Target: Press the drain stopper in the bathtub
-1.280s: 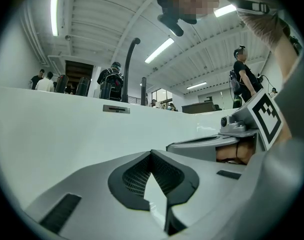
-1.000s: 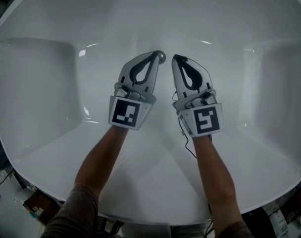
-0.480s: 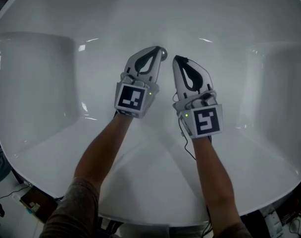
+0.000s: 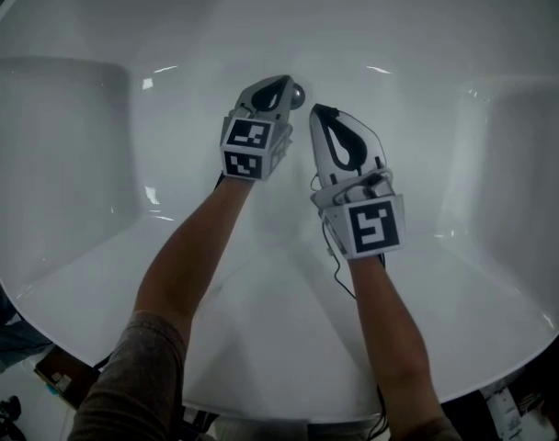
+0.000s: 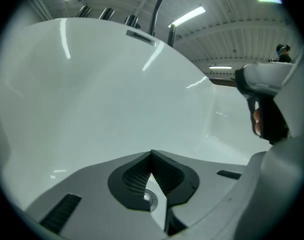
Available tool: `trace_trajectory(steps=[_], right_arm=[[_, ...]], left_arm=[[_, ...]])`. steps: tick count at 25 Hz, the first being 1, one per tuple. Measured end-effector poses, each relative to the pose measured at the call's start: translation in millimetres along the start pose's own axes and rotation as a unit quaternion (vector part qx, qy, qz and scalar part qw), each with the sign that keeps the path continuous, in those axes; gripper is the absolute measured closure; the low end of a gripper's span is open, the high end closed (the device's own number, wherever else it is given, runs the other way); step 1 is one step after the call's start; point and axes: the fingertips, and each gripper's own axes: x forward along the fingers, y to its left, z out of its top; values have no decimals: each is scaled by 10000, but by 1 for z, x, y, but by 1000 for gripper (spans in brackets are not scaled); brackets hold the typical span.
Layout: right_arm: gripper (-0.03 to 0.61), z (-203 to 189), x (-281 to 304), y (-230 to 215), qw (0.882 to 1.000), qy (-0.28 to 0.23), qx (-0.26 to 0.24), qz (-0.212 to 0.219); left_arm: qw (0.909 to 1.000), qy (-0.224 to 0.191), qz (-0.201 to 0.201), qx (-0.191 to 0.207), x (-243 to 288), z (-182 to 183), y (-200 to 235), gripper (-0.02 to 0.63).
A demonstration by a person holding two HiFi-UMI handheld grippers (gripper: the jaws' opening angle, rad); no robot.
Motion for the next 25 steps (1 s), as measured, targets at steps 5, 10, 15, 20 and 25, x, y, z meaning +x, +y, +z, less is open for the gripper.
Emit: trace_trajectory(steps=[5, 10, 15, 20, 25], right_arm=[[581, -8, -4, -3, 9999, 118, 72, -32], [581, -11, -5, -8, 9997, 143, 154, -96], [581, -18, -7, -7, 9995, 217, 208, -115], [581, -27, -10, -13, 9989, 318, 301, -154], [581, -31, -11, -11, 9985, 339, 400, -129]], left_arm=[[9982, 580, 137, -68, 18, -29, 11, 609], [9921, 1214, 212, -245, 33, -61, 17, 609], [9794, 1969, 216, -394, 37, -98, 18, 609], [9682, 2466, 300, -314, 42, -123, 19, 609], [9624, 2655, 380, -422, 44, -132, 18, 609]])
